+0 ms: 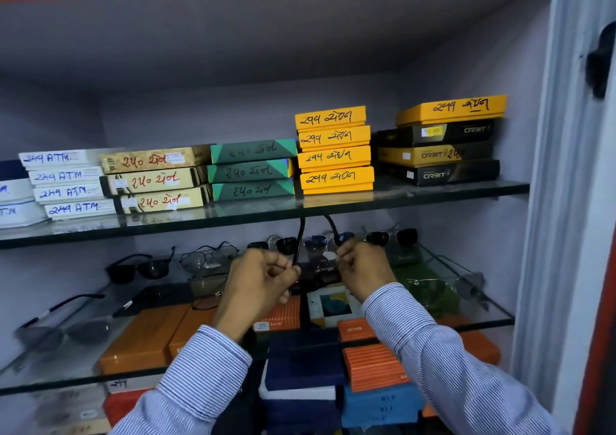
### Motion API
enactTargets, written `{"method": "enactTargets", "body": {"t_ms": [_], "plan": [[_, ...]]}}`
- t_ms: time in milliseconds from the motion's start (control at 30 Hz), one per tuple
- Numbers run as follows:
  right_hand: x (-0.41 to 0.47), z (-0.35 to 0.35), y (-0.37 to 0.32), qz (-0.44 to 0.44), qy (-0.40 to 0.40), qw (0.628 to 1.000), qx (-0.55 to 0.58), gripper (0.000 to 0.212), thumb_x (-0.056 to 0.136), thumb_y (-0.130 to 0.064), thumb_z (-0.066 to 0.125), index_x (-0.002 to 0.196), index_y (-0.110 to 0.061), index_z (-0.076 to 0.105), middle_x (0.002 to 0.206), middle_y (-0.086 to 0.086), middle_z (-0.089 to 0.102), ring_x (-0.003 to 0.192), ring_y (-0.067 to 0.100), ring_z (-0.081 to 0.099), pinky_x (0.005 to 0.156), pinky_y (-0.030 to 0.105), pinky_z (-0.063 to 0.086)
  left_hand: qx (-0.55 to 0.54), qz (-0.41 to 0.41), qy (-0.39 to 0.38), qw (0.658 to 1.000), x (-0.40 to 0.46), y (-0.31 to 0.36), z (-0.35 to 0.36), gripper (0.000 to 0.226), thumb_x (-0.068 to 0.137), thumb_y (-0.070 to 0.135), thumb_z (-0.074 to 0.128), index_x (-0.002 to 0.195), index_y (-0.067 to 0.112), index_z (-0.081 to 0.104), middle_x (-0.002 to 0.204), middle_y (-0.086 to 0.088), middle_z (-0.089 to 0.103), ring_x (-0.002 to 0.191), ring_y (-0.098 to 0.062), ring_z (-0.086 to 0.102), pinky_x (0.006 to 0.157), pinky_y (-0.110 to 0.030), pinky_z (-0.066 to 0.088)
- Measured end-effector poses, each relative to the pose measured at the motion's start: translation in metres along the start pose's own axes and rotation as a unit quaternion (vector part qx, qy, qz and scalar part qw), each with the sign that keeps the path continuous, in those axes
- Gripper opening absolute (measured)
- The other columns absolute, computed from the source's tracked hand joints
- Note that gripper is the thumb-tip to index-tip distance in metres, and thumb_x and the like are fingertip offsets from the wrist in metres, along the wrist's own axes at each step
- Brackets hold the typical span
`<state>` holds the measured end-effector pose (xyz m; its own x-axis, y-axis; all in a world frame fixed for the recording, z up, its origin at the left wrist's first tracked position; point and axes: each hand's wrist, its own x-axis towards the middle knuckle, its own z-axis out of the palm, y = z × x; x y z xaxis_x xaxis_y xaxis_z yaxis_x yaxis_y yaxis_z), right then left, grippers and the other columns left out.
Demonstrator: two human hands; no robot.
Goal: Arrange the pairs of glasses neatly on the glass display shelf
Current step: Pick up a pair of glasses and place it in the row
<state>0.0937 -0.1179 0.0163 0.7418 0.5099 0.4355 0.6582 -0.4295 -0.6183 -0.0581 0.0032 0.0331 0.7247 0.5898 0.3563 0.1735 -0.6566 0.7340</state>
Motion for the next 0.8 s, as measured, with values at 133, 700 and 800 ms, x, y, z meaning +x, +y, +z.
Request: {"method": "enactTargets", "body": {"t_ms": [133, 700, 800], "plan": [[0.002, -0.015, -0.001, -0.003, 0.045, 0.999, 0.01, 0.013, 0.085, -0.012, 0.07, 0.096, -0.012, 0.063, 0.088, 0.003, 0.069, 0.078, 0.017, 0.064, 0.074, 0.022, 0.049, -0.015, 0.002, -0.003, 1.0, -0.002, -0.003, -0.01, 0.005, 0.089, 0.023, 0.075, 0.092, 0.019, 0.077, 0.084, -0.004, 0.08, 0.057, -0.006, 0.071, 0.06, -0.022, 0.059], [0.005, -0.063, 0.003, 0.068, -0.055, 0.995, -0.047, 0.014, 0.075, -0.025, 0.079, 0.072, -0.011, 0.078, 0.078, 0.003, 0.074, 0.077, 0.017, 0.068, 0.069, 0.025, 0.048, -0.094, -0.068, -0.029, 0.993, 0.011, -0.003, -0.008, 0.011, 0.089, 0.006, 0.074, 0.08, 0.011, 0.076, 0.08, -0.015, 0.081, 0.048, -0.014, 0.067, 0.059, -0.031, 0.064], [0.007, -0.062, 0.005, 0.087, -0.082, 0.989, -0.088, 0.018, 0.072, -0.028, 0.081, 0.078, -0.011, 0.078, 0.08, 0.003, 0.074, 0.076, 0.018, 0.068, 0.067, 0.025, 0.051, -0.06, -0.08, -0.017, 0.995, 0.012, -0.001, -0.001, 0.013, 0.086, 0.007, 0.078, 0.079, 0.016, 0.073, 0.077, -0.011, 0.079, 0.048, -0.016, 0.068, 0.059, -0.03, 0.064]]}}
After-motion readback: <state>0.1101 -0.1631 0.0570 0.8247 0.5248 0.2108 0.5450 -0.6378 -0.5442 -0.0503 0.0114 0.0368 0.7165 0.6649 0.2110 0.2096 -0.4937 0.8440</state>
